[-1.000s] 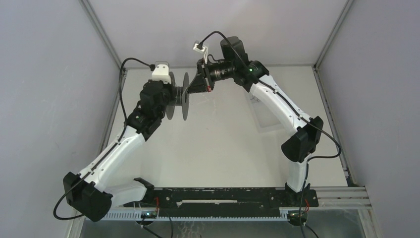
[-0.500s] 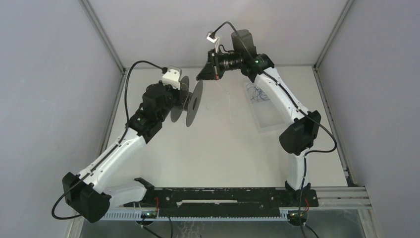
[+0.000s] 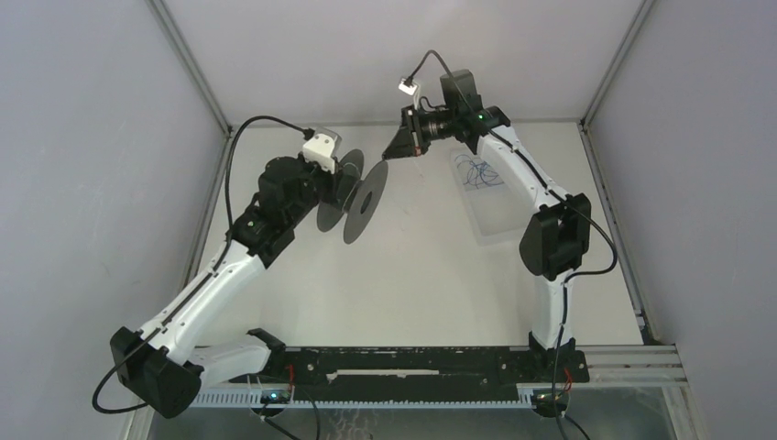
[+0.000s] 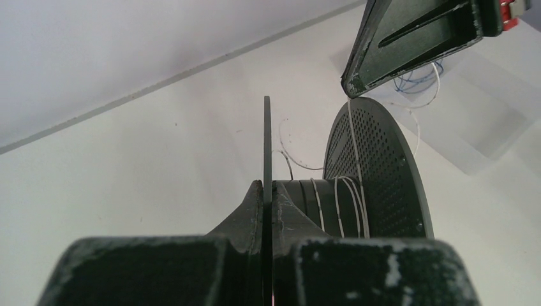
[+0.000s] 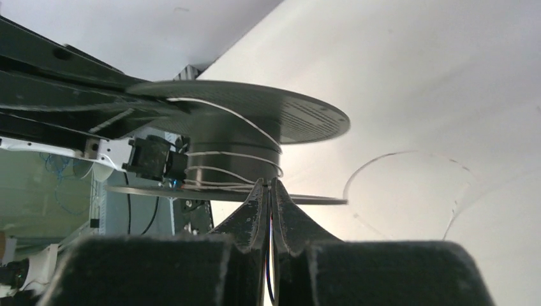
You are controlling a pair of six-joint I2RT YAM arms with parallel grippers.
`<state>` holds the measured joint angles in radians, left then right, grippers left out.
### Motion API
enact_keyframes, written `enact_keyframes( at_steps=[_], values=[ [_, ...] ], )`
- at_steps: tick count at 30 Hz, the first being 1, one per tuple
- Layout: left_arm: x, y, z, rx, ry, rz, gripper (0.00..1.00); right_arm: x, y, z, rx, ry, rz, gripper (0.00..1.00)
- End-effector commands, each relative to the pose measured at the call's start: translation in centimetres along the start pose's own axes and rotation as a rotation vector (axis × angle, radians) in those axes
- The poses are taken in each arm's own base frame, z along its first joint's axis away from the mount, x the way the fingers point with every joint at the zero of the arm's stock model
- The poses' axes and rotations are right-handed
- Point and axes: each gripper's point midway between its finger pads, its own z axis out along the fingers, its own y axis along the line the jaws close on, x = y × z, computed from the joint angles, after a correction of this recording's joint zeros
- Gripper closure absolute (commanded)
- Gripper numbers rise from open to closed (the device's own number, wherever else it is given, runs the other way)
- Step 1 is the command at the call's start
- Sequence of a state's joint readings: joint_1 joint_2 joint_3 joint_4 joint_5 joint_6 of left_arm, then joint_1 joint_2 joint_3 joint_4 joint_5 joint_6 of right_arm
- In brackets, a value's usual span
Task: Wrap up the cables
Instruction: Wrap the cable around the cable reel.
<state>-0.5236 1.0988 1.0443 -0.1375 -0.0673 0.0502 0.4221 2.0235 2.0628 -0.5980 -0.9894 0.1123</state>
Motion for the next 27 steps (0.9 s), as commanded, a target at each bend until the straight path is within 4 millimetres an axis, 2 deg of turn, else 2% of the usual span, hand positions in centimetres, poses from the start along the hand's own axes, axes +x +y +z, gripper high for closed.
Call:
enact_keyframes(
  at_steps=[1, 5, 7, 14, 23, 27],
  values=[
    [-3.3, -0.4, -1.5, 0.051, -0.075, -0.031, 1.0, -0.8, -1.2, -2.3, 0.027, -0.053, -0.098, 0.92],
    [-4.2, -0.5, -1.8, 0.068, -0.085, -0.065, 1.0, 1.1, -2.3, -2.6, 0.025, -0.036, -0.08, 0.92],
    [-4.5, 0.6, -1.9, 0.048, -0.09, -0.086, 1.0, 2.3, -2.9, -2.5, 0.028, -0.022, -0.067, 0.92],
    [-5.5, 1.4, -2.4, 0.033, -0.099, -0.161, 1.0, 5.5, -4.8, -1.9, 0.041, 0.015, -0.028, 0.92],
    [-7.1, 2.3, -3.2, 0.014, -0.117, -0.295, 1.0, 8.7, -4.6, 0.1, 0.002, 0.033, 0.033, 0.93],
    [-7.8, 2.8, -3.7, -0.001, -0.126, -0.342, 1.0, 10.1, -4.7, 0.8, -0.015, 0.049, 0.048, 0.9]
  ],
)
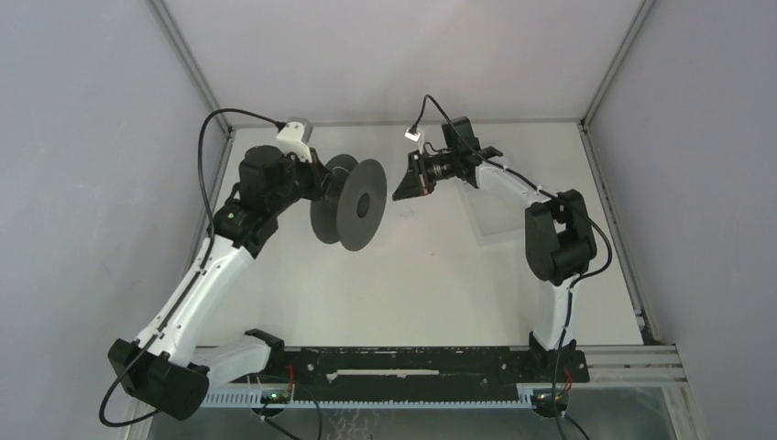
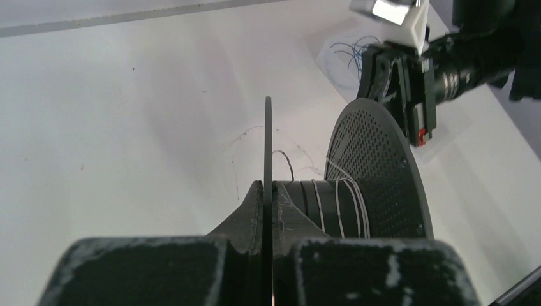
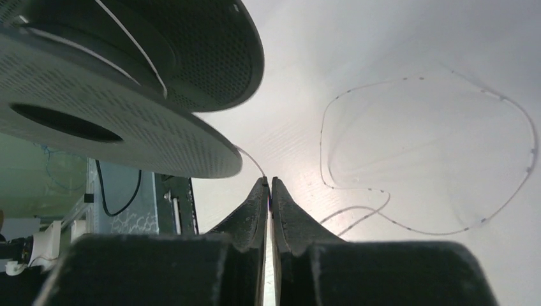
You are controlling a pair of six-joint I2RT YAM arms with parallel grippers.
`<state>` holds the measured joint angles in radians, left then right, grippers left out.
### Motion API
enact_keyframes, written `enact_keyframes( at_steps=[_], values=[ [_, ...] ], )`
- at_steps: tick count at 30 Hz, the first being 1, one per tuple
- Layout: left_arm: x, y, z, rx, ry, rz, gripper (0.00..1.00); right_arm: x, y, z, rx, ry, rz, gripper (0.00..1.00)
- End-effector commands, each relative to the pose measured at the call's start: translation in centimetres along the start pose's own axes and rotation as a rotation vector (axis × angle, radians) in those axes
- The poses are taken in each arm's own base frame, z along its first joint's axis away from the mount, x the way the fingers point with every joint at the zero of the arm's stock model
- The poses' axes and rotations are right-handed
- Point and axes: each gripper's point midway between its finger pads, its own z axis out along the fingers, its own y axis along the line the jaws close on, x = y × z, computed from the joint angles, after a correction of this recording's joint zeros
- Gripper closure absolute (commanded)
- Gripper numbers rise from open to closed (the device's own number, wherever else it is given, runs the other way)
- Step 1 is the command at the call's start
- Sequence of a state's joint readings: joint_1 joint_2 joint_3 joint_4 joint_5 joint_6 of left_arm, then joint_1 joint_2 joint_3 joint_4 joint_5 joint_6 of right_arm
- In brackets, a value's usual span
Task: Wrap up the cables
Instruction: Wrap the cable around the cable reel.
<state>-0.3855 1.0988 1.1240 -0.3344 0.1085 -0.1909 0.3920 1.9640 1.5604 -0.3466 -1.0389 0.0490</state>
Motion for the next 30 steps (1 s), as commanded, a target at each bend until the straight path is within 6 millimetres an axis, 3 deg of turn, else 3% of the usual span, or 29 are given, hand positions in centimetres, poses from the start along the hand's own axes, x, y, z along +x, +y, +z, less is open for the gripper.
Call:
enact_keyframes(
  at_steps=[1, 7, 14, 19, 23, 30],
  values=[
    [-8.7, -0.6, -3.4, -0.003, -0.249, -0.072, 1.0, -0.7, 1.0, -0.2, -0.007, -0.035, -0.061, 0.89],
    [-9.1, 0.0, -3.8, -0.026, -0.256, -0.119, 1.0, 0.7, 0.6, 1.0, -0.028, -0.011, -0.045, 0.81],
    [-9.0, 0.1, -3.9, -0.031, -0.25, -0.151, 1.0, 1.0, 0.4, 2.0, -0.006, -0.013, -0.067, 0.62],
    [-8.8, 0.4, -4.0, -0.043, -0.249, -0.16, 1.0, -0.5, 0.3, -0.3, 0.05, -0.083, -0.111, 0.5],
    [-8.9, 0.3, -4.0, -0.038, -0.246, -0.167, 1.0, -1.8, 1.4, -2.3, 0.101, -0.112, -0.188, 0.44],
    [-9.2, 0.0, -4.2, -0.029, -0.244, -0.176, 1.0, -2.8, 0.9, -2.4, 0.175, -0.109, -0.26, 0.32]
  ],
)
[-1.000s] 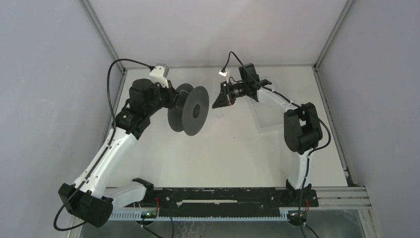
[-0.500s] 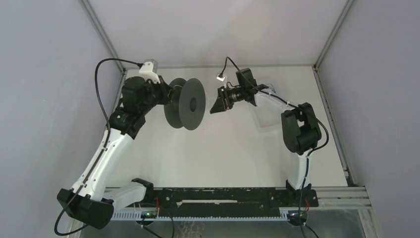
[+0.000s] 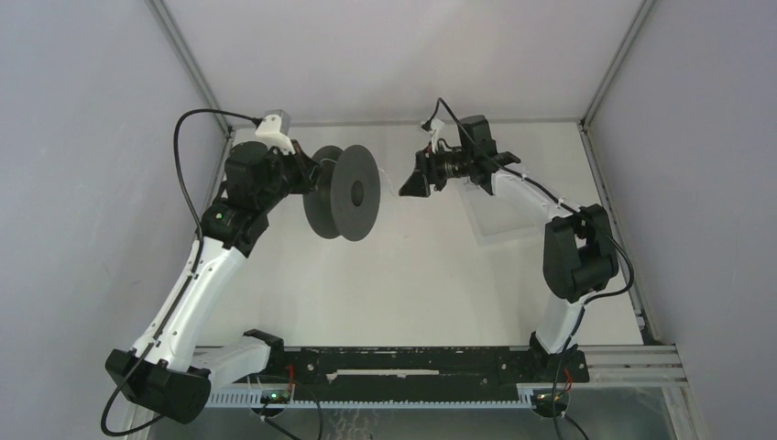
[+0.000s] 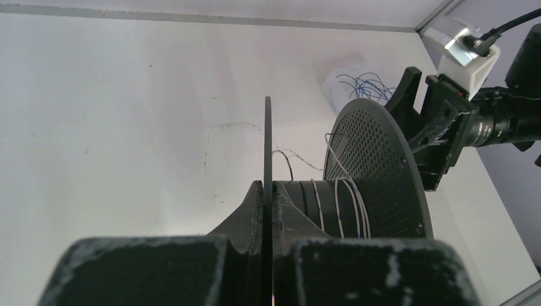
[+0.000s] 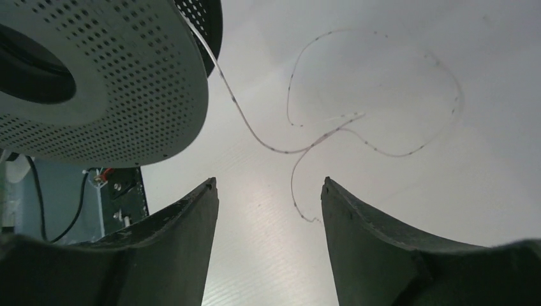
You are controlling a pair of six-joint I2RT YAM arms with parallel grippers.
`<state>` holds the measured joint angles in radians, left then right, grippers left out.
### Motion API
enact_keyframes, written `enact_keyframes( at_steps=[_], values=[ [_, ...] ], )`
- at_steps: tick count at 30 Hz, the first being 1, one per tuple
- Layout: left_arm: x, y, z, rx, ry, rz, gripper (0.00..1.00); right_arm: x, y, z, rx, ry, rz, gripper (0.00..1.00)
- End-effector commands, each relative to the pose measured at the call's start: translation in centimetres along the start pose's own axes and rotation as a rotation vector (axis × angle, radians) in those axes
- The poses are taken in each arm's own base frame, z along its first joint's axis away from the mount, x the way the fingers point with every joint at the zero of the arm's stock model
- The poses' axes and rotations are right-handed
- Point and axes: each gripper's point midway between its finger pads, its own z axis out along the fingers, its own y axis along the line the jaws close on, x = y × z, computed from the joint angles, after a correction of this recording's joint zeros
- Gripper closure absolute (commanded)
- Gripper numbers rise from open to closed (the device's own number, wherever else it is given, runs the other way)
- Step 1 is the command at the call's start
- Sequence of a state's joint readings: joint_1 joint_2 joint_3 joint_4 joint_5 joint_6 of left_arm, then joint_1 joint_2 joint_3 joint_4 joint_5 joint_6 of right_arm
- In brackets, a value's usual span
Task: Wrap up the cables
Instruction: Wrap the cable around the cable reel.
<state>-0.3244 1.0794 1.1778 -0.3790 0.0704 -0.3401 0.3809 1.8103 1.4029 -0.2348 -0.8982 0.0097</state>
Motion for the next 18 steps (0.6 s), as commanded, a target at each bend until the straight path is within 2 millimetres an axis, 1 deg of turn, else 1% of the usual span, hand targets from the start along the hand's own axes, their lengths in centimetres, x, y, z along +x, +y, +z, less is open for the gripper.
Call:
enact_keyframes(
  at_steps=[1, 3, 7, 11, 14, 17, 18],
  values=[
    [-6.6, -2.5, -2.6, 0.07, -0.183, -0.023, 1.0, -2.6, 0.7, 0.2, 0.03, -0.026, -0.14, 0.31],
    [-6.6, -2.6, -2.6, 0.073, -0.183, -0.026, 1.0, -2.4, 0.6, 0.8, 0.035, -0.012, -0.153, 0.3],
    [-6.7, -2.7, -2.6, 0.082, -0.183, -0.037, 1.0, -1.3, 0.1, 2.3, 0.04, 0.027, -0.162, 0.29],
    [-7.1, -2.8, -2.8, 0.084, -0.19, -0.044, 1.0, 0.8, -0.8, 3.5, 0.032, 0.073, -0.135, 0.31],
    [-7.4, -2.8, -2.9, 0.08, -0.198, -0.05, 1.0, 2.4, -1.0, 4.3, 0.013, 0.104, -0.112, 0.32],
    [-7.4, -2.8, -2.9, 0.08, -0.197, -0.058, 1.0, 3.5, -1.1, 5.0, 0.006, 0.127, -0.098, 0.37],
    [-7.4, -2.7, -2.9, 0.079, -0.197, -0.058, 1.0, 3.7, -1.2, 5.2, 0.007, 0.131, -0.092, 0.41]
  ],
)
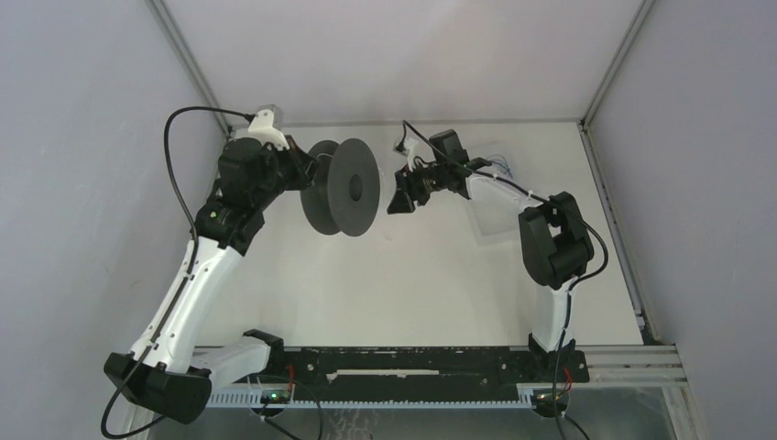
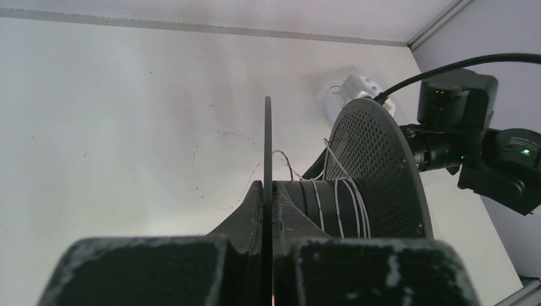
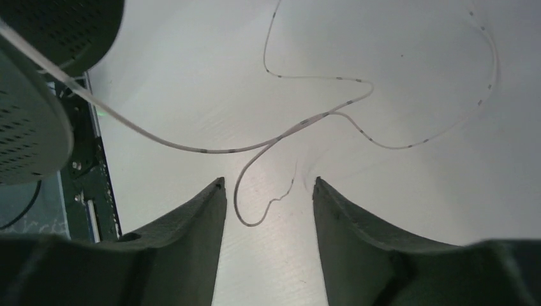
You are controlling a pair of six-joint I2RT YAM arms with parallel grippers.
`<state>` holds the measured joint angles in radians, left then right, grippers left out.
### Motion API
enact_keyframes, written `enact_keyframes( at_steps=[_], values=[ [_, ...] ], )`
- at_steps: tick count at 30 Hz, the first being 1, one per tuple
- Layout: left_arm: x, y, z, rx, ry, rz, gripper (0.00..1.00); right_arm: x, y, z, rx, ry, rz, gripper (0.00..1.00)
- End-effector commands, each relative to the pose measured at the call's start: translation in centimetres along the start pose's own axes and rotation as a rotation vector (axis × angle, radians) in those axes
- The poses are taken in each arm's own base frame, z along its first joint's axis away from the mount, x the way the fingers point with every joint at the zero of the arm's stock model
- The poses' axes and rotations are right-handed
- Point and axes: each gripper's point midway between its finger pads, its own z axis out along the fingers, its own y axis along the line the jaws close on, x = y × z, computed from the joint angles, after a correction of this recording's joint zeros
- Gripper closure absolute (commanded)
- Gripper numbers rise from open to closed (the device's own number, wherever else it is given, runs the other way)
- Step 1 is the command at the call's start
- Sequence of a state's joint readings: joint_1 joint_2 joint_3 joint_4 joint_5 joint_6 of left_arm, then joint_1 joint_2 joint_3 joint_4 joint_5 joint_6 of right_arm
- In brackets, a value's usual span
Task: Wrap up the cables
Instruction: Wrap the cable around the cable reel.
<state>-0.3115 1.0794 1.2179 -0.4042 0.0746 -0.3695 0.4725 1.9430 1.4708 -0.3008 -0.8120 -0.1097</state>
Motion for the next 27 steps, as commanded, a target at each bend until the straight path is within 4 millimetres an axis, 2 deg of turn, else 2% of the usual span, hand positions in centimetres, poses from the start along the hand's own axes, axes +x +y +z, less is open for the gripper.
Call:
enact_keyframes(
  at_steps=[1, 5, 7, 12, 15, 22, 27],
  values=[
    [-6.1, -2.7, -2.2, 0.083, -0.181, -0.03, 1.0, 0.2, -0.1, 0.7, -0.005, 0.001, -0.025, 0.48],
    [-6.3, -2.0, -2.2, 0.058, -0.186, -0.054, 1.0, 0.1, -1.5, -0.4, 0.008, -0.014, 0.041, 0.89],
    [-6.7, -1.2, -2.3, 0.035, -0.197, -0.078, 1.0, 0.0, -2.2, -1.8, 0.036, -0.018, 0.07, 0.99],
    [-8.0, 1.0, -2.8, -0.054, -0.241, -0.106, 1.0, 2.4, -4.2, -6.6, 0.165, 0.005, 0.138, 1.0],
    [-9.1, 2.4, -3.2, -0.112, -0.276, -0.118, 1.0, 5.2, -4.4, -9.2, 0.218, 0.061, 0.194, 1.0],
    [-11.2, 5.8, -3.7, -0.227, -0.338, -0.157, 1.0, 10.7, -2.7, -13.7, 0.295, 0.126, 0.237, 1.0],
    [-12.1, 7.0, -4.4, -0.282, -0.373, -0.139, 1.0, 11.5, -0.9, -17.0, 0.331, 0.118, 0.212, 1.0]
  ],
)
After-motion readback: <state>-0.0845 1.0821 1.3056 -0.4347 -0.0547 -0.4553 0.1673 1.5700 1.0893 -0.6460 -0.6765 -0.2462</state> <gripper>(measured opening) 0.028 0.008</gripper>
